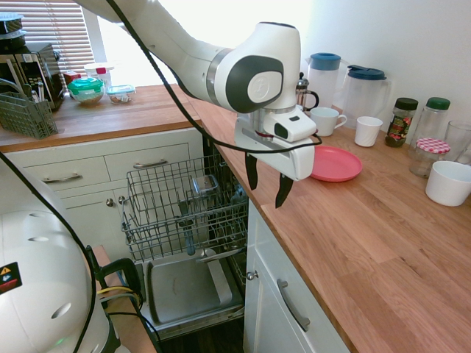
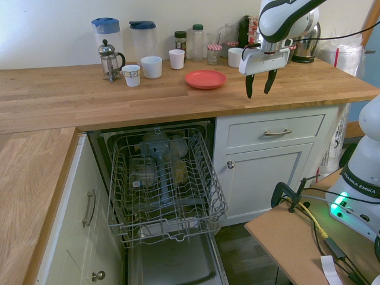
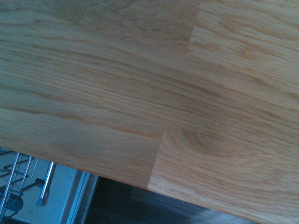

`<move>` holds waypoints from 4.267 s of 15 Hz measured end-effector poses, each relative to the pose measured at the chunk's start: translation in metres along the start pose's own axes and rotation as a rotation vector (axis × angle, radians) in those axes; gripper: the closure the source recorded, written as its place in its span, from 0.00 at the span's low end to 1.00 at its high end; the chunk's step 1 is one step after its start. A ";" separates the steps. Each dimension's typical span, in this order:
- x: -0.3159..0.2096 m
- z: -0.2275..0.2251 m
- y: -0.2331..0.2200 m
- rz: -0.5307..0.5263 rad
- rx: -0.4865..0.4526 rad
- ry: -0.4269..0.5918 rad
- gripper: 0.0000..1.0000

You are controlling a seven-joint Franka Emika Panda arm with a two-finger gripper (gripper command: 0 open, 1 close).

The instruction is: Put the plate in the dishwasher

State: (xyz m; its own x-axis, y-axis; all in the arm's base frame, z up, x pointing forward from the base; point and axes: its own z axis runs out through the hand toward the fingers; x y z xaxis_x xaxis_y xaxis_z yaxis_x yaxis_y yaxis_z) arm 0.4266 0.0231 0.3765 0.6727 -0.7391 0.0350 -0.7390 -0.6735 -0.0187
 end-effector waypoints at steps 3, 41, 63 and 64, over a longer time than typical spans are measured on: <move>0.002 -0.003 -0.003 0.006 0.018 0.003 0.00; 0.274 0.043 -0.131 0.068 0.344 -0.363 1.00; 0.279 0.065 -0.140 0.013 0.366 -0.391 1.00; 0.280 0.063 -0.139 0.008 0.376 -0.385 1.00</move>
State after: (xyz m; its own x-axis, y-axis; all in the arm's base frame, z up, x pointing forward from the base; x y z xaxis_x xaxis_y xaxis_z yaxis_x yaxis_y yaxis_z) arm 0.7205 -0.0910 0.3256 0.6844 -0.6477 -0.3346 -0.7272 -0.5737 -0.3768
